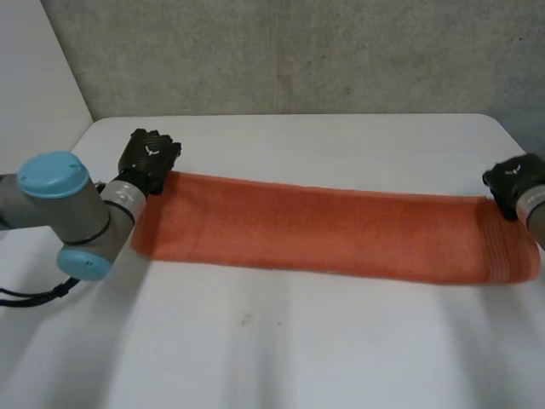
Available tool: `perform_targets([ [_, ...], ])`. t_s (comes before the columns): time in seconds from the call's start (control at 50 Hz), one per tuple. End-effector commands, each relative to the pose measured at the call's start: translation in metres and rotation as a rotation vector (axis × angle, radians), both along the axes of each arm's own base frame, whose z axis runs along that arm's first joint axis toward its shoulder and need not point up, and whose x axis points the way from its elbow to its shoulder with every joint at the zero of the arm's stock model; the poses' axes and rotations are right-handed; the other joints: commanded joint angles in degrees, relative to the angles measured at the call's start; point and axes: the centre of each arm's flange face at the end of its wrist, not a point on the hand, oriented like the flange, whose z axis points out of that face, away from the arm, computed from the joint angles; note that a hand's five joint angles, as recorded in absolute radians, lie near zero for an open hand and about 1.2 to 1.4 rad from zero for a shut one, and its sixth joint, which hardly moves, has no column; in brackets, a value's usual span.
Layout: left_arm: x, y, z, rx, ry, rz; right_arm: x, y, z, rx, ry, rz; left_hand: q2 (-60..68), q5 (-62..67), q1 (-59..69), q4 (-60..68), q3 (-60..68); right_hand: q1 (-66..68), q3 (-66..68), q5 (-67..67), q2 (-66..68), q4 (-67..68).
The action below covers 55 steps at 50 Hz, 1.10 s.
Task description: Fold the laundry
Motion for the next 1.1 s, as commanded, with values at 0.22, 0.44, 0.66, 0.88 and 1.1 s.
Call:
perform_targets([
  [0.22,-0.01,-0.023,-0.029,-0.03,0.002,0.011,0.024,-0.037,-0.017,-0.18,-0.015,0.043,-48.6,-48.2,-47.7,-48.5,-48.5,-44.6,-56.0,-55.1,-55.9,-56.4],
  [0.44,-0.028,0.009,0.023,-0.155,0.05,-0.045,0.016,-0.009,0.05,-0.294,-0.304,-0.055,-59.9,-59.5,-59.0,-59.8,-59.7,-46.7,-58.1,-57.2,-58.0,-58.5],
  [0.66,-0.007,0.088,0.067,-0.074,0.156,-0.065,0.004,0.051,0.078,-0.194,-0.464,0.034,-59.9,-59.5,-59.0,-59.8,-59.7,-46.7,-58.1,-57.2,-58.0,-58.5],
  [0.88,0.019,0.133,0.049,0.164,0.412,0.016,-0.032,0.077,0.035,0.088,-0.486,-0.032,-59.9,-59.5,-59.0,-59.8,-59.7,-28.5,-39.9,-39.0,-39.7,-40.2],
  [1.1,0.027,0.131,0.044,0.184,0.447,0.09,-0.047,0.069,-0.014,0.192,-0.336,-0.01,-59.9,-59.5,-59.0,-59.8,-59.7,-22.7,-34.2,-33.2,-34.0,-34.5],
])
